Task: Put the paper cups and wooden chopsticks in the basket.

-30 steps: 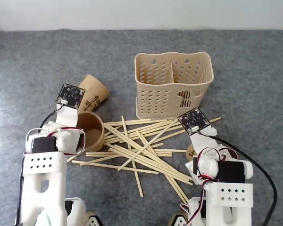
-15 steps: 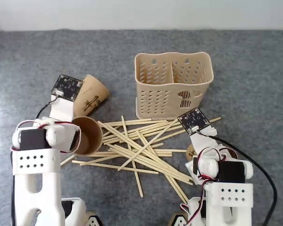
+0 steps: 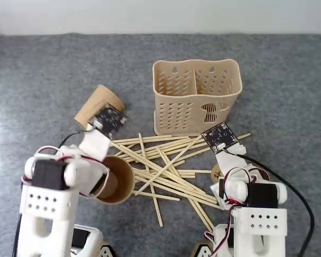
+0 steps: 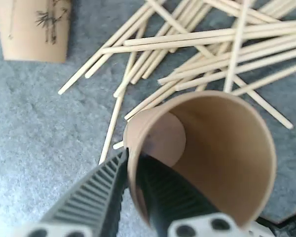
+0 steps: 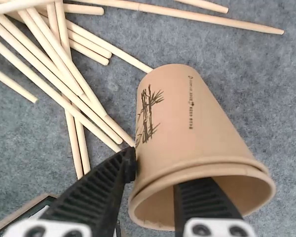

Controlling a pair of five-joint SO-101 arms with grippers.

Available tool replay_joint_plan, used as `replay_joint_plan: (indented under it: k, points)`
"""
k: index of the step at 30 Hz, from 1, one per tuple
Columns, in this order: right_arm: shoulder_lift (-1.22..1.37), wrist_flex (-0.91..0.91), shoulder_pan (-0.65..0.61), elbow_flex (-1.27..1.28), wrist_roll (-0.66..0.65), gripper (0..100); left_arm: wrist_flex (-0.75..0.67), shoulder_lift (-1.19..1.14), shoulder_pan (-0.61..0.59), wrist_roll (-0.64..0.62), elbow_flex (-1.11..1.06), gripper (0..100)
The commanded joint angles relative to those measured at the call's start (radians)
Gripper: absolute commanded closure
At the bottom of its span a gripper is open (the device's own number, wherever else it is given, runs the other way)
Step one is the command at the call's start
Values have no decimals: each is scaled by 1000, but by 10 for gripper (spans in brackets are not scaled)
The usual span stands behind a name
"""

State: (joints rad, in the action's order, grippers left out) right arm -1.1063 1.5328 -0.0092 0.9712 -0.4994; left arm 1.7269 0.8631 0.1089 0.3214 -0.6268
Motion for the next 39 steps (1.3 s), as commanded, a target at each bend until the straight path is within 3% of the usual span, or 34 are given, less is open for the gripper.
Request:
replay_joint_plan:
  k: [1,19,29,35,39]
  points:
    - [-12,5,13,-6,3,885,11,40,35,18,8,988]
    - [-10,4,13,-6,3,885,2,40,256,199,-125,988]
    - [-10,4,13,-6,3,885,-68,40,261,210,-205,968]
    - [-10,4,13,-6,3,885,-124,46,84,153,-203,750]
    - [-10,4,12,-6,3,885,-192,48,-44,137,-183,732]
